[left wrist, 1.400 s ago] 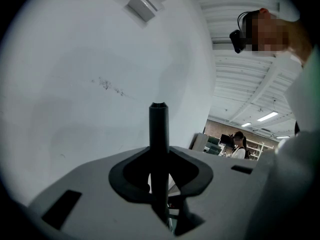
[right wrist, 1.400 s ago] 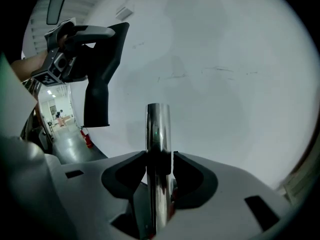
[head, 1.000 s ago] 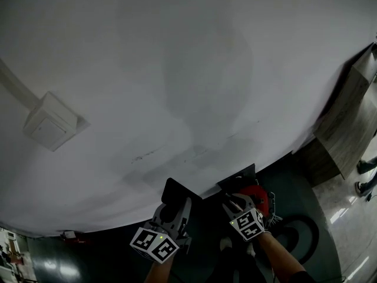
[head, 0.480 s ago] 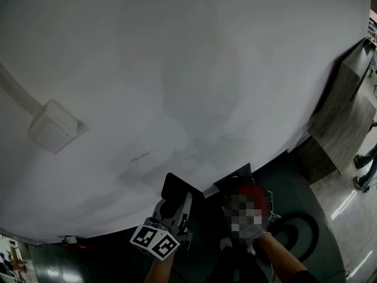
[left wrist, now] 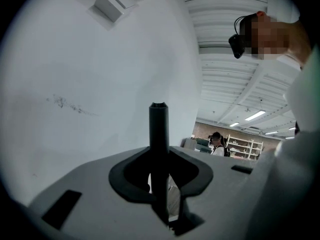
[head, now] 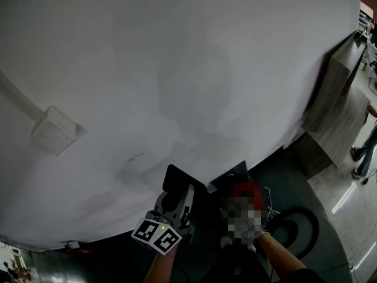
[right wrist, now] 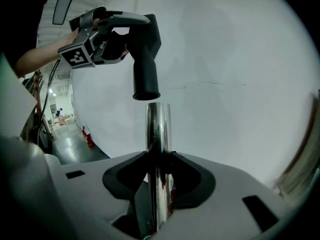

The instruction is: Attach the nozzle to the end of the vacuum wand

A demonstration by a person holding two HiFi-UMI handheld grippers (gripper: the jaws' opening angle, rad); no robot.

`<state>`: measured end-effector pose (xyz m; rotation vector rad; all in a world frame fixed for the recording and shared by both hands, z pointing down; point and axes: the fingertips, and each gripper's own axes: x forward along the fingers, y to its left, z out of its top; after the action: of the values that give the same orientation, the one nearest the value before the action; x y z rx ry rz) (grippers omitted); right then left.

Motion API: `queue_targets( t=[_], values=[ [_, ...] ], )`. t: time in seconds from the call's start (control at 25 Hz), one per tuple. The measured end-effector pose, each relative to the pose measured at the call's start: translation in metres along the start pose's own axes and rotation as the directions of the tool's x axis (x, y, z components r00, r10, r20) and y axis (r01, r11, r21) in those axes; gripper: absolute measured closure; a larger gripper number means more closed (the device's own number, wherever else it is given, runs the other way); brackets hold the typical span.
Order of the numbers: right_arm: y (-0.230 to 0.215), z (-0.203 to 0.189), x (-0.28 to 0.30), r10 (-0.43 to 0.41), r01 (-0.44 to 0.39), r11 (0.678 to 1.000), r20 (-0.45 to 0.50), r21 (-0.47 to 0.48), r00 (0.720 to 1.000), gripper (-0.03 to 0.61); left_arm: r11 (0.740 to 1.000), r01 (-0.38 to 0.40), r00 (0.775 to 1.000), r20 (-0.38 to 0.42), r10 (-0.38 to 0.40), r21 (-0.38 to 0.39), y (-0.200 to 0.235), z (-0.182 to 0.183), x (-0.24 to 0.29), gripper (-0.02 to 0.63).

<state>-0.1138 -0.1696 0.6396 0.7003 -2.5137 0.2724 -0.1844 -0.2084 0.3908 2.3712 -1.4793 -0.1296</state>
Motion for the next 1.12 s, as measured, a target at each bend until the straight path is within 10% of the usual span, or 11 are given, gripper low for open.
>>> queue_targets(
  t=[0.72, 1.12],
  values=[
    [-0.007, 0.001, -0.011, -0.008, 0.008, 1.000, 0.020, 0.005, 1.000, 0.425, 0.999, 0.034, 0.999, 0.012, -0.034, 0.007, -0.020, -0.012, 0.021, 0.529],
    [-0.009, 0.000, -0.010, -0.008, 0.008, 1.000, 0.016, 0.003, 1.000, 0.425, 0.983, 0.049, 0.999, -0.008, -0.048, 0.178, -0.050, -0.016, 0.020, 0.529]
  ],
)
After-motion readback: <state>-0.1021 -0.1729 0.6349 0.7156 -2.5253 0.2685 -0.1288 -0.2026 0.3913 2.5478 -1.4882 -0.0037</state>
